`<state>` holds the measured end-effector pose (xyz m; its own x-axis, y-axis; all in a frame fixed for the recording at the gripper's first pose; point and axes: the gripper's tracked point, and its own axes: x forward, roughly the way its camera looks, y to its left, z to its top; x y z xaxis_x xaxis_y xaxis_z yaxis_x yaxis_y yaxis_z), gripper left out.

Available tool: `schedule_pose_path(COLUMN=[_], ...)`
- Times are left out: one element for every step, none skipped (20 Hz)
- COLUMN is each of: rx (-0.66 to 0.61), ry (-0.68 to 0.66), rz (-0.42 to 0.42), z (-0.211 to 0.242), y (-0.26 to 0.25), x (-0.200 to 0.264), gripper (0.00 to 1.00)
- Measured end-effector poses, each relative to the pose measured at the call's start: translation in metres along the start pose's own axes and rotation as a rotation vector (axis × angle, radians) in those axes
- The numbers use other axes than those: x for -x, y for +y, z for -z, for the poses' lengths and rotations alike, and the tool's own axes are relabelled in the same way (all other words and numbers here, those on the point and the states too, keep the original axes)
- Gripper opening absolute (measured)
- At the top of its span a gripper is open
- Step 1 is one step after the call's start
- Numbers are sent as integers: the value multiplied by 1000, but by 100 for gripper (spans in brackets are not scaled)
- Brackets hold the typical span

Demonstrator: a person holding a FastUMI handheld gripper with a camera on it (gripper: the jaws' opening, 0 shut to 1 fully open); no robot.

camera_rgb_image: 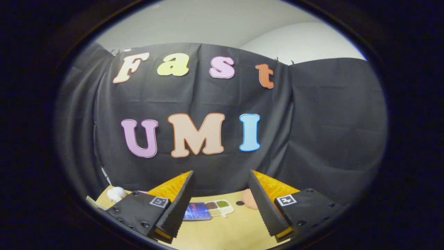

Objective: Open the storage box then place both shoes into the box .Put the left shoe in first, then the right shoe, with the right side of both shoes facing outward in a uniform manner.

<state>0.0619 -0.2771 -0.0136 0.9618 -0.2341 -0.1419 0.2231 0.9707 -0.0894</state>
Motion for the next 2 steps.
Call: schedule_pose_path(rx=[7, 11], ry=[-21, -35], rz=[3, 0], z=[-9, -15], y=[-13, -23], x=[-7, -11], gripper=[97, 97])
